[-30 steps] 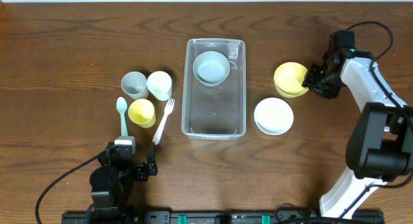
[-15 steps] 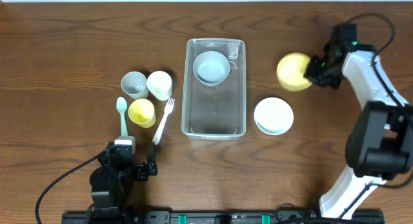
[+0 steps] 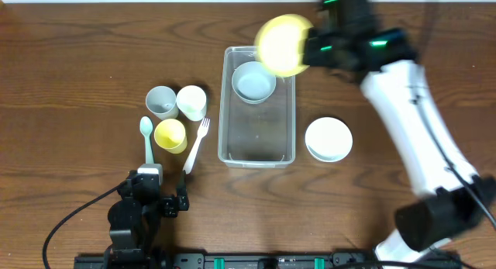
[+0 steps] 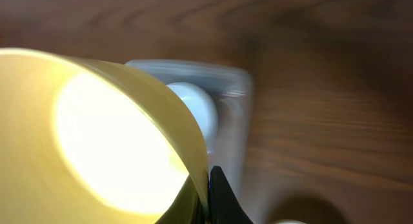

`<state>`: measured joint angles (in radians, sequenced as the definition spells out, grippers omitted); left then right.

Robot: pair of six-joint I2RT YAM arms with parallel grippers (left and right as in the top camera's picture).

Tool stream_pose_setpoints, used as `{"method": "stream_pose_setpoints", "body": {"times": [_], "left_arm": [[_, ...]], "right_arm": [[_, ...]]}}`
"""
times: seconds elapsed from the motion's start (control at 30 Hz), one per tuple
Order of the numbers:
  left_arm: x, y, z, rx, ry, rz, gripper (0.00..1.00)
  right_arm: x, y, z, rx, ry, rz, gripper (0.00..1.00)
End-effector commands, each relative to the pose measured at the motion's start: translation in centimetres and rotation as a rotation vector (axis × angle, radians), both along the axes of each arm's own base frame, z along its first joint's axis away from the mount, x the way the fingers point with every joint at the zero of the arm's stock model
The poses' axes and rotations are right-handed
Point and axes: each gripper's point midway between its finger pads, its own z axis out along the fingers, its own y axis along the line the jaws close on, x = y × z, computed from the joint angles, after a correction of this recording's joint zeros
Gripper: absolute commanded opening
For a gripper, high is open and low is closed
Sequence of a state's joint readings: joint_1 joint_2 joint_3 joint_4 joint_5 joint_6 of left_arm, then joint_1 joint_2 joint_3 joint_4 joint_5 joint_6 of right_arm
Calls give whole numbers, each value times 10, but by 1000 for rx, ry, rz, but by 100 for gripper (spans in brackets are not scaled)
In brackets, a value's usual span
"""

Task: Pack container
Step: 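Carry the yellow bowl over the container and set it on the grey bowl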

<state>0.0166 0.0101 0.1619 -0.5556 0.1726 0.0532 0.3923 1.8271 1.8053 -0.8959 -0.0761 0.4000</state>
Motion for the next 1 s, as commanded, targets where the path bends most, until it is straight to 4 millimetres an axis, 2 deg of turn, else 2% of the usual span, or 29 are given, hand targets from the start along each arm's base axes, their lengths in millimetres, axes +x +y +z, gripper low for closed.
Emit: {"method": "stream_pose_setpoints", "body": {"times": [0.0,0.07,0.17,0.27,0.43,0.47,0.5,0.57,0.6,0.63,0.7,0.77,0.87,0.93,0.97], "left_arm": [[0,1,-4,13,2,-1,98],[0,1,-4,13,2,-1,98],[0,1,-4,13,2,-1,98],[0,1,-4,13,2,-1,98],[0,1,-4,13,2,-1,98],[0,1,-4,13,2,-1,98],[0,1,-4,13,2,-1,98],[0,1,-4,13,2,-1,98],[0,1,-4,13,2,-1,98],[0,1,-4,13,2,-1,98],[0,1,-4,13,2,-1,98],[0,1,-4,13,2,-1,98],[0,1,-4,13,2,-1,98],[0,1,-4,13,2,-1,98],[0,1,-4,13,2,-1,98]], "right_arm": [[8,20,-58,-43,93,-54,1],[19,24,-87,-67,118,-117,1],[35,27,-121,-67,133,-138,1],[44,28,-148,-49,166,-135,1],[47,26,-164,-57,184,-139,1],[46,28,-164,-57,183,-125,4],[45,32,-163,-53,180,-93,13],[44,46,-150,-22,160,1,29],[44,52,-139,-5,142,46,33],[43,58,-125,8,116,88,37],[44,56,-91,4,60,89,42],[43,46,-55,-18,6,57,47],[35,11,4,-65,-72,-28,53],[26,-21,30,-102,-97,-94,52],[21,-35,38,-115,-94,-121,52]]}}
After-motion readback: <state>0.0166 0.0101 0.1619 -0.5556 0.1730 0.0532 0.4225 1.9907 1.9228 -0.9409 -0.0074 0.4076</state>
